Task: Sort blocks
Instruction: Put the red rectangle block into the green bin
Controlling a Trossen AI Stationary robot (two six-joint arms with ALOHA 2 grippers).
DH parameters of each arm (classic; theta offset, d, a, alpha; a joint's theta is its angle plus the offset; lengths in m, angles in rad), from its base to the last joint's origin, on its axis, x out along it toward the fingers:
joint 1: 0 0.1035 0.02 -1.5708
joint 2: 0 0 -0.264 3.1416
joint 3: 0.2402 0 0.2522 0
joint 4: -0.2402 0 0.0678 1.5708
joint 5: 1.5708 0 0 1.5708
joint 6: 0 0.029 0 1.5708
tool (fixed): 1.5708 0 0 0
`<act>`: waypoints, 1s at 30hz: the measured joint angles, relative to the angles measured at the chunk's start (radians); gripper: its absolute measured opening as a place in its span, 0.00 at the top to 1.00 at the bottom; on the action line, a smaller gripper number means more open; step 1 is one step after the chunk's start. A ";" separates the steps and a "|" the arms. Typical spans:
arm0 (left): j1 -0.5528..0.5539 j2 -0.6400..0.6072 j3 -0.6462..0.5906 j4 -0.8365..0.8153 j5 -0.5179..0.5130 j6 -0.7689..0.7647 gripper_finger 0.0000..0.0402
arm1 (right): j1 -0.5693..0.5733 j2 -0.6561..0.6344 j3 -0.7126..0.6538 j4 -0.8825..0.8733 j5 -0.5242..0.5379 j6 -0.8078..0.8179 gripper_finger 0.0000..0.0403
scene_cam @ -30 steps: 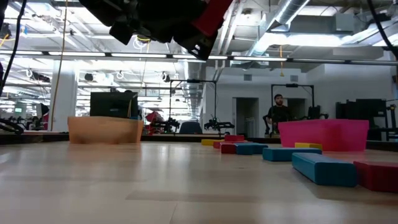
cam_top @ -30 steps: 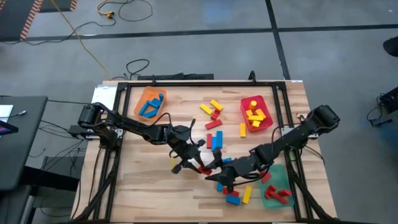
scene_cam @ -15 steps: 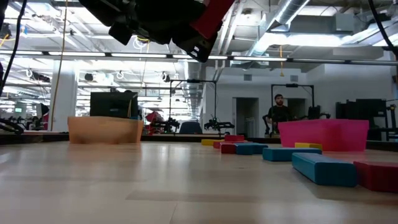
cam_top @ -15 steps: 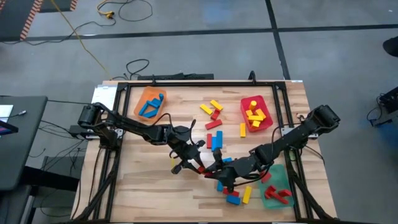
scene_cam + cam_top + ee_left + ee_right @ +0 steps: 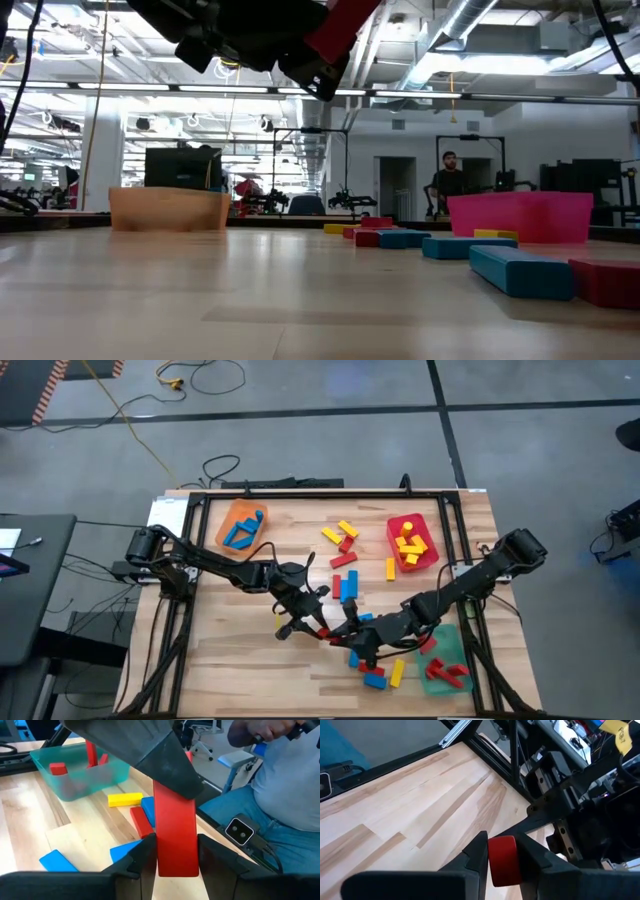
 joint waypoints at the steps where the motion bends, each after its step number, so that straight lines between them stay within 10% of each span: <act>1: 0.000 0.000 0.000 -0.001 -0.001 -0.002 0.68 | 0.002 0.000 0.000 -0.007 0.000 0.007 0.77; 30: 0.005 -0.001 0.000 -0.149 -0.056 0.025 0.49 | 0.201 -0.331 -0.002 -0.742 0.005 0.753 0.84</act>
